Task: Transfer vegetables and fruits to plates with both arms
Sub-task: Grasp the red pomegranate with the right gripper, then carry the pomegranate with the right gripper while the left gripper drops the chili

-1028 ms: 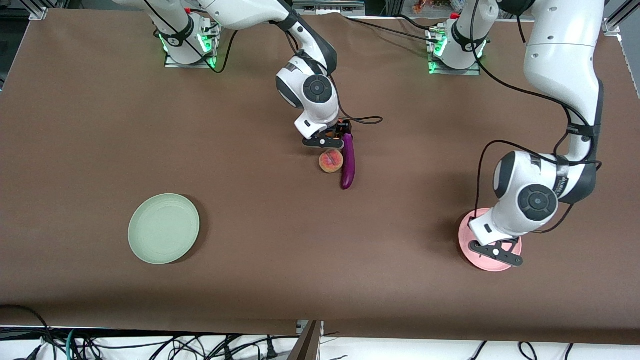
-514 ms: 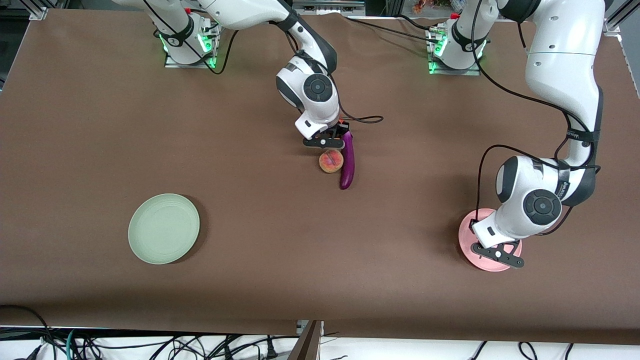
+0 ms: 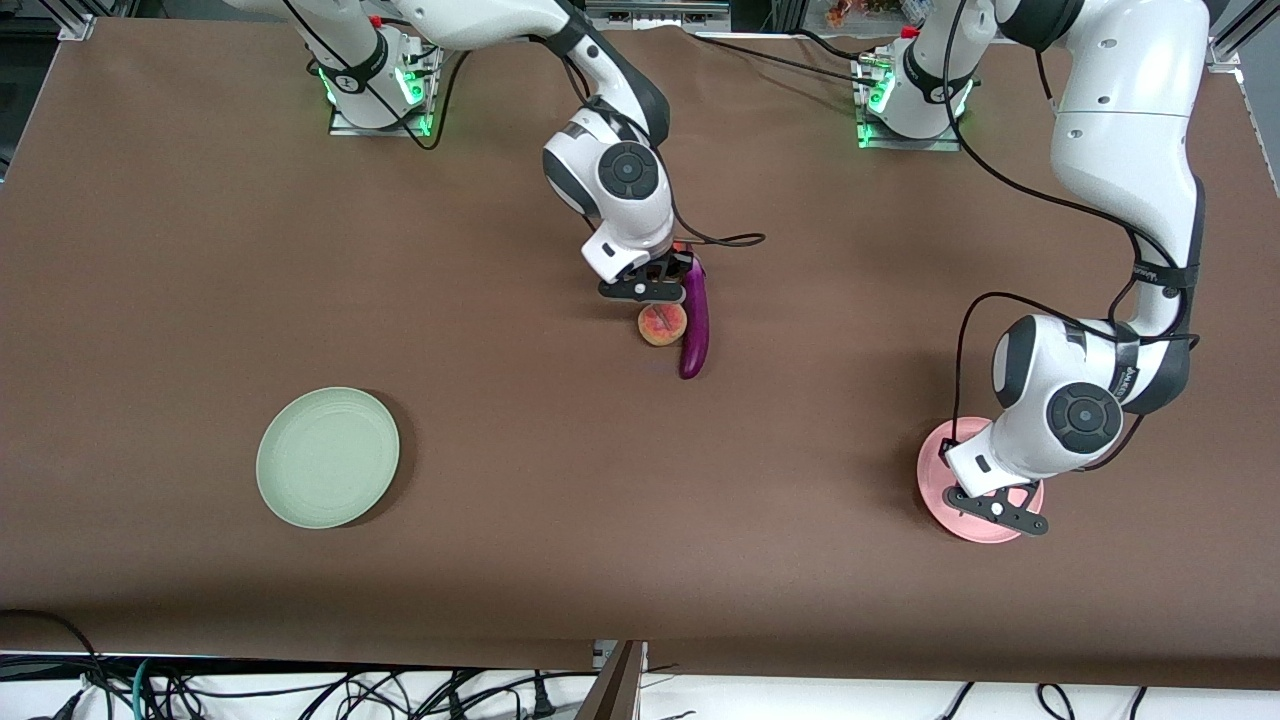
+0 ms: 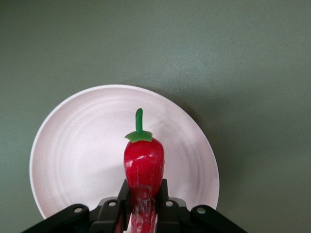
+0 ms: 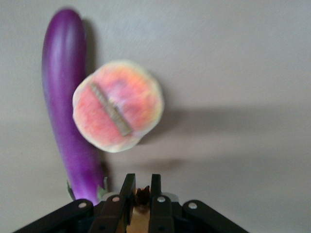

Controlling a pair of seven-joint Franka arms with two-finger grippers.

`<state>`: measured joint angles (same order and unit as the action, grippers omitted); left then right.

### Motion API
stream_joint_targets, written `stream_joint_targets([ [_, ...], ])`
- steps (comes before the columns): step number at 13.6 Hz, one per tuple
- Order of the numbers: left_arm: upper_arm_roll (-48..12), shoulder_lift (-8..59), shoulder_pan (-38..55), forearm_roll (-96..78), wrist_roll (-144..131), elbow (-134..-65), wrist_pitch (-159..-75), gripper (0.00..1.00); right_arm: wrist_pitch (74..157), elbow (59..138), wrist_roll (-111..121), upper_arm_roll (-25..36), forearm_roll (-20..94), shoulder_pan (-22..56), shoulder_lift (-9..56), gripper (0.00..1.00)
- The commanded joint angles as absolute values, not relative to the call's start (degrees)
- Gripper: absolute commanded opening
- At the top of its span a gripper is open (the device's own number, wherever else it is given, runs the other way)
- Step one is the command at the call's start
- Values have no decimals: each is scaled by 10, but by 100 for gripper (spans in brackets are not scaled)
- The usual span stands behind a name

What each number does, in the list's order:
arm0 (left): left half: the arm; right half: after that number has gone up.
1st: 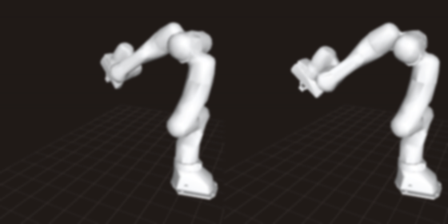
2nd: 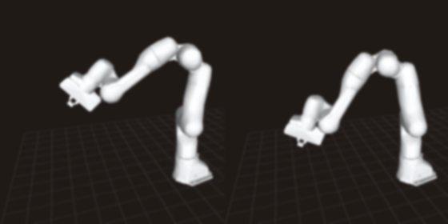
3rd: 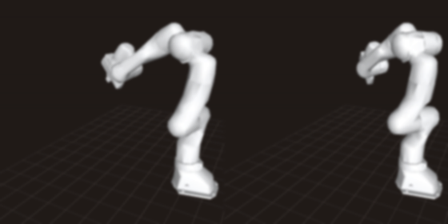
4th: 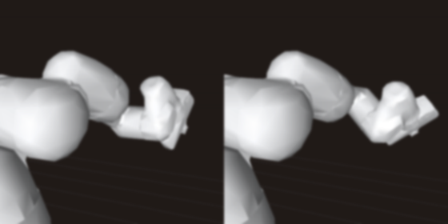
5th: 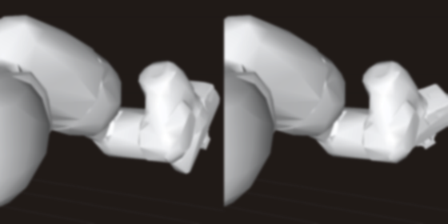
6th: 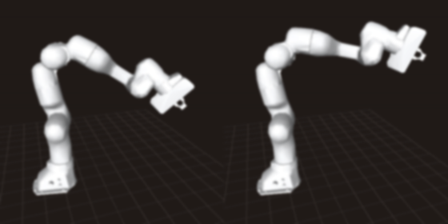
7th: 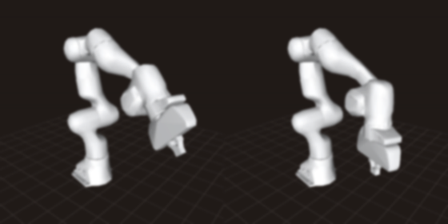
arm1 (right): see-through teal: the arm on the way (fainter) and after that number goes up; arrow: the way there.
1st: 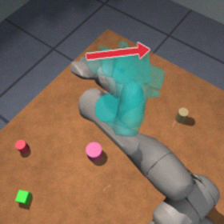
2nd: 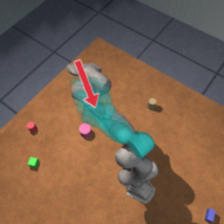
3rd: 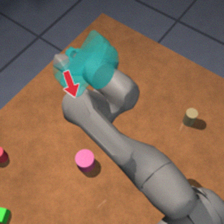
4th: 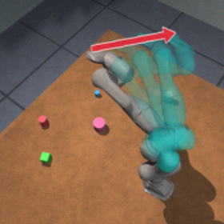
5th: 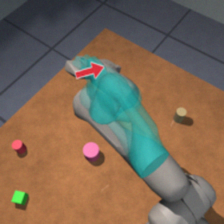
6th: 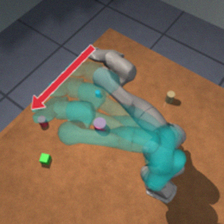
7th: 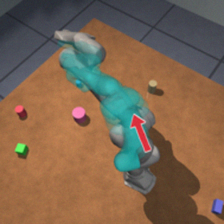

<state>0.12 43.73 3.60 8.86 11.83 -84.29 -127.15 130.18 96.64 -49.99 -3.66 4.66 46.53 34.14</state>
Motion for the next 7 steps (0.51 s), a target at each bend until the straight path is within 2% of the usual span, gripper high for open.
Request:
stream_joint_targets([
  [1, -3, 449, 31, 76, 128, -822, -1269, 100, 1211, 976, -434, 9, 44, 466, 279, 0],
  [3, -3, 446, 33, 60, 127, -822, -1268, 100, 1175, 975, -364, 70, 46, 466, 257, 0],
  [5, -4, 441, 31, 57, 127, -822, -1266, 100, 1150, 972, -237, 156, 54, 458, 257, 0],
  [7, -4, 423, 33, 25, 127, -822, -1259, 100, 1152, 972, -97, 188, 54, 390, 263, 0],
])
